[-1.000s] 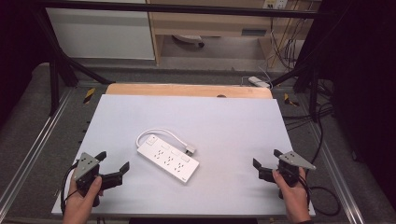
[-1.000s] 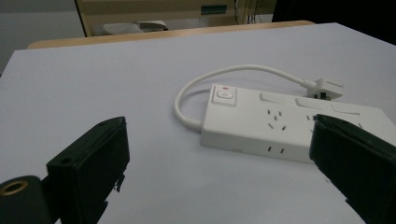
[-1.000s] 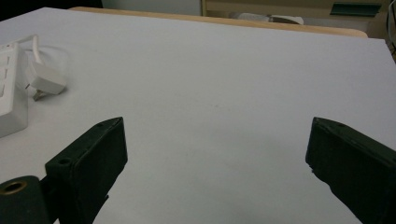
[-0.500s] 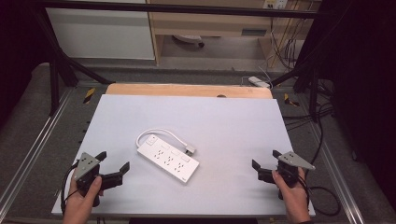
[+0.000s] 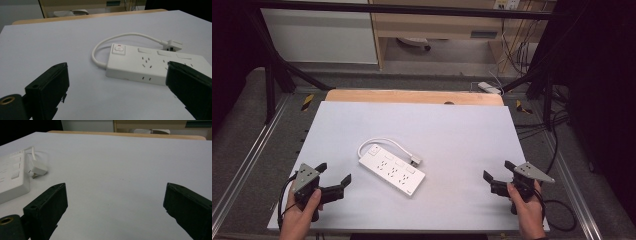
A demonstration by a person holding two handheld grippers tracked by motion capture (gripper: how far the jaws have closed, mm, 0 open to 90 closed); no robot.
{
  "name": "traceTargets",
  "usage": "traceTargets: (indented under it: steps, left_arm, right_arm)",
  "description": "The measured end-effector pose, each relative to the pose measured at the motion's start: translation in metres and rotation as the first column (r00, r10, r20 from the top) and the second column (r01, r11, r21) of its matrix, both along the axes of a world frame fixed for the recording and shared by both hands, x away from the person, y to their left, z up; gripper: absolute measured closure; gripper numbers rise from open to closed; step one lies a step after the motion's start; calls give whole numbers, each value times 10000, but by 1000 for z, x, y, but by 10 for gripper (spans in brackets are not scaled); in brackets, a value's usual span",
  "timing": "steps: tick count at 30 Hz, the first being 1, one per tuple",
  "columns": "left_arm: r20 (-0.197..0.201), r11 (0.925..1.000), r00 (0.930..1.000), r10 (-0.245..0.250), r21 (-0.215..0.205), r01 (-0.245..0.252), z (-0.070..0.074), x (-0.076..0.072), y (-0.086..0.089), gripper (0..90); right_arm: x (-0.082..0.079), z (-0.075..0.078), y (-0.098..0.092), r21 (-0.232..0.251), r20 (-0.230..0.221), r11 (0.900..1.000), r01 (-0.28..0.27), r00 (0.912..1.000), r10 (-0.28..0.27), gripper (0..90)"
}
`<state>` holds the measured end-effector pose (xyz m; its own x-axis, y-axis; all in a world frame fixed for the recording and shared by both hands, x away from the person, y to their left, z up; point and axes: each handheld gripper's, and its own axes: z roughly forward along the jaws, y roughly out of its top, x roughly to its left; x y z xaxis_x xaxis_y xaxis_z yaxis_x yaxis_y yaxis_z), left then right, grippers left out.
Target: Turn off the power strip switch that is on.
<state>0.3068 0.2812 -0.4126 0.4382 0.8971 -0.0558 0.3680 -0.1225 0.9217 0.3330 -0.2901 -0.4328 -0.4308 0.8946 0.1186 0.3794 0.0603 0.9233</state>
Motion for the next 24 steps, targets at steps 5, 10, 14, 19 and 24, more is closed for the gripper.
traceTargets:
  steps: [5, 10, 14, 19, 24]
  left_arm:
    - [-8, 10000, 10000, -18, -9, 18, 0, 0, 0, 49]
    - [-12, 10000, 10000, -11, -7, 11, 0, 0, 0, 49]
    - [-13, 10000, 10000, -22, 9, 22, 0, 0, 0, 49]
    - [-38, 9999, 9999, -133, 17, 133, 0, 0, -1, 48]
    - [-42, 9999, 9999, -120, 47, 120, -1, 0, -2, 48]
  right_arm:
    - [-2, 4, 0, 134, 116, 9999, 23, 9999, -25, 47]
    - [-3, 6, -2, 181, 206, 9997, 163, 9996, -166, 32]
    - [-4, 9, -2, 281, 342, 9994, 212, 9992, -221, 29]
    - [-3, 11, -2, 471, 383, 9987, 206, 9990, -224, 24]
    - [-3, 15, 0, 554, 515, 9980, 294, 9982, -322, 25]
